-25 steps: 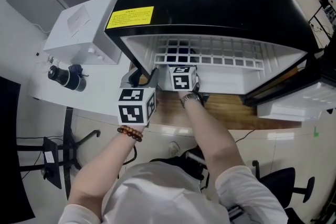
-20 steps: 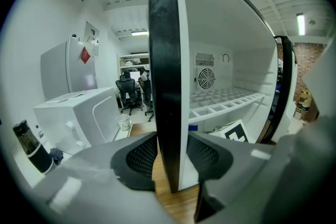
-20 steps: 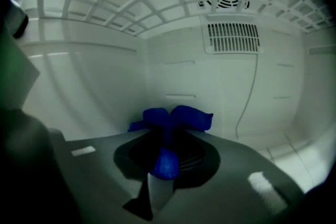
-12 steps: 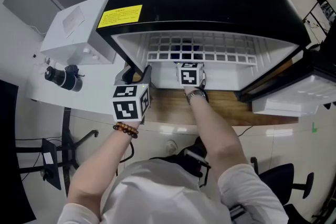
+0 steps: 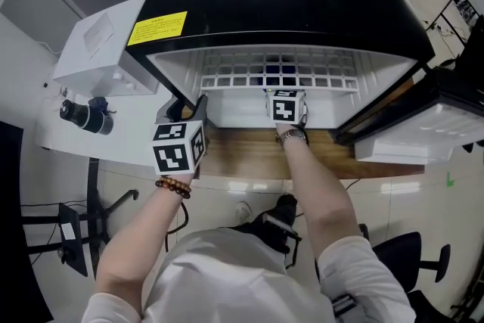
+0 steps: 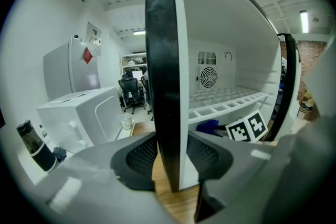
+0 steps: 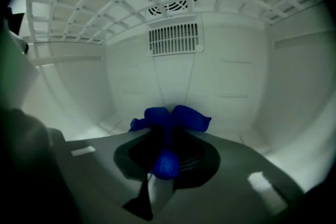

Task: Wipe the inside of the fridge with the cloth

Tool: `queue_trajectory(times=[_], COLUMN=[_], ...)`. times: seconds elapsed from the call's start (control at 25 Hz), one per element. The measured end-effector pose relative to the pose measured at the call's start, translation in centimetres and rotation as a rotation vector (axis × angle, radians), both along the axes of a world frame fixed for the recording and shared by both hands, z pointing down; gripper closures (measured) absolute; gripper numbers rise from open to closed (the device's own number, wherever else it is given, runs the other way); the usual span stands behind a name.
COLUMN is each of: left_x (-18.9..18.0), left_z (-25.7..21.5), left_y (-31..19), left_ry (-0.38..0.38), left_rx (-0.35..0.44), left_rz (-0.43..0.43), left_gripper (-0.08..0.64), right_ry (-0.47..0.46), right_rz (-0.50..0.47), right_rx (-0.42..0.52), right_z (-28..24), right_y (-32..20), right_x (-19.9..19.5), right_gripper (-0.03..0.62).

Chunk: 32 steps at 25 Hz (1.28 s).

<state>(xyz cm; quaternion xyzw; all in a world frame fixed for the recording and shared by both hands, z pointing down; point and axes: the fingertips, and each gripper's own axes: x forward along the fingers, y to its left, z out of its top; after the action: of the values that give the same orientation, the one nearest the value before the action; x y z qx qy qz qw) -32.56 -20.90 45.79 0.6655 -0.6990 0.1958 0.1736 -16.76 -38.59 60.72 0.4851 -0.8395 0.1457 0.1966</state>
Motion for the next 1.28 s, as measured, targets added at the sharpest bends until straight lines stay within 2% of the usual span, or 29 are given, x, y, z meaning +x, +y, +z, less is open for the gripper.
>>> queue_trajectory(times=[0.12,0.28,0.56,1.16,1.28], left_x=[0.0,-0.1,0.0,0.0,0.0], left_z=[0.0,0.1,0.2,0.1,0.1], left_y=[0.0,-0.1,-0.2,-0.2,-0.3], left_ry=[0.001,0.005,0.004,0.003,0.005], left_rx=[-0.002,-0.002,-0.004,-0.008,-0.008], left_rz=[-0.005,-0.013,-0.013,-0.003,-0.002], left_gripper=[0.396,0.396,0.394,0.393,0.393], right_ry=[0.023,0.028,0.053,0.076,0.035], right_rz=[0.033,0.061,0.129,0.212,0.199], right_rx=[-0.015,0.012,-0.03,-0.029,-0.001], right_z=[0.7,-0.2,1.5,0.9,-0.1], right_y=[-0.5,-1.4,-2.1,-2.5,-2.3], right_x=[2.2,4.7,8.8,11.9,11.2], right_gripper=[0.525,0.525,0.525,0.525,0.525])
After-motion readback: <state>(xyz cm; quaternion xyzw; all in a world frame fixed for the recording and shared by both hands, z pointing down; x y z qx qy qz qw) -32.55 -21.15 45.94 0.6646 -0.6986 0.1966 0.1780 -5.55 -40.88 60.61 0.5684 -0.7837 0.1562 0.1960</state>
